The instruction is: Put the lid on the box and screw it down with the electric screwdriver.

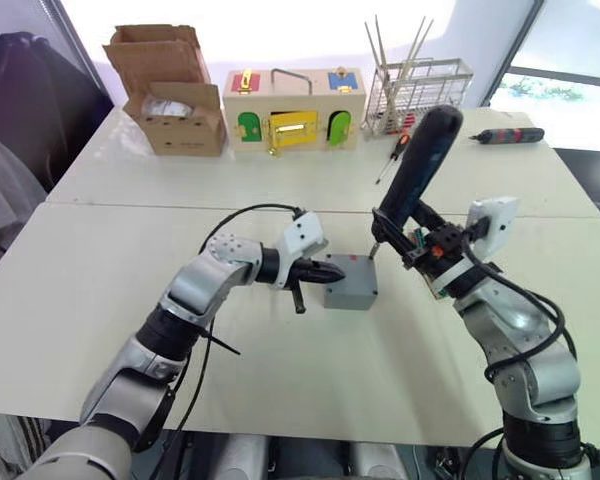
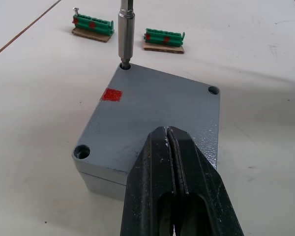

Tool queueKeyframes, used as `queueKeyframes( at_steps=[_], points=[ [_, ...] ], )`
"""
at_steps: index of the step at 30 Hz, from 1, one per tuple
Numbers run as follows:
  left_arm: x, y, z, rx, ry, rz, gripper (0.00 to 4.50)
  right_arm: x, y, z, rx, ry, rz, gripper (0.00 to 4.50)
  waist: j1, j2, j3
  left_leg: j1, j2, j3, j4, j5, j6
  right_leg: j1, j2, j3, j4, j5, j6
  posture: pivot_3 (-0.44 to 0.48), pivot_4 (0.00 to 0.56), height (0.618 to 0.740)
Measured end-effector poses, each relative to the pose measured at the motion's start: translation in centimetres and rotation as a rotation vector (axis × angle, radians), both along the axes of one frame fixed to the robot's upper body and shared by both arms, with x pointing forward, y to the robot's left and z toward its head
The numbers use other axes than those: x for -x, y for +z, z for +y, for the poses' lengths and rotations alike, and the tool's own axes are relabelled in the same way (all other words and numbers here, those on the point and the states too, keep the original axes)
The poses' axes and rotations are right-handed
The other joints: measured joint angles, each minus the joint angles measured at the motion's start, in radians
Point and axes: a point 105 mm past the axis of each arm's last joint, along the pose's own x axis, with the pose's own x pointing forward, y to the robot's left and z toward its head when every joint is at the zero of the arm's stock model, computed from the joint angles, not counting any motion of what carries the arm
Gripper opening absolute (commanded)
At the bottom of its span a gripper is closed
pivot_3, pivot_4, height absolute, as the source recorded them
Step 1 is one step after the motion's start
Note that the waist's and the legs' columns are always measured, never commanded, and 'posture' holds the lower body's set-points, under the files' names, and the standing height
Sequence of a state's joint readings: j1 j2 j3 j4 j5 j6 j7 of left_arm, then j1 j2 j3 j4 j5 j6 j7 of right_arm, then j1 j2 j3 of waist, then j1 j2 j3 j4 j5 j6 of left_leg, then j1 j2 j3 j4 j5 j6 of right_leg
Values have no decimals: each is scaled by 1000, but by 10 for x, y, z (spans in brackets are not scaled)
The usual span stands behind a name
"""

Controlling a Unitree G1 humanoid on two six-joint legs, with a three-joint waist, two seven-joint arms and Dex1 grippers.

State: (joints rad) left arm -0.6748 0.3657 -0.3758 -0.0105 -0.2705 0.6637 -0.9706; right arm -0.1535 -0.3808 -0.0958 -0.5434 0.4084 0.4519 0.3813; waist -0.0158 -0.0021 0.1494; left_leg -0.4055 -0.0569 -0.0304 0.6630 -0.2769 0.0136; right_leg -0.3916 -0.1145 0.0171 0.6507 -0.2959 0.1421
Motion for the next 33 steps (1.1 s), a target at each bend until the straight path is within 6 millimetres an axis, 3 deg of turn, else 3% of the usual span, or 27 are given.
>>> queueKeyframes(
  at_steps=[33],
  points=[
    [3,-3,0,-8,16,17,0,-5,-7,8,23,11,5,1876,2,-8,-10,1,1,-1,-1,0,0,1,0,0,-1,0,0,0,150,739]
  ],
)
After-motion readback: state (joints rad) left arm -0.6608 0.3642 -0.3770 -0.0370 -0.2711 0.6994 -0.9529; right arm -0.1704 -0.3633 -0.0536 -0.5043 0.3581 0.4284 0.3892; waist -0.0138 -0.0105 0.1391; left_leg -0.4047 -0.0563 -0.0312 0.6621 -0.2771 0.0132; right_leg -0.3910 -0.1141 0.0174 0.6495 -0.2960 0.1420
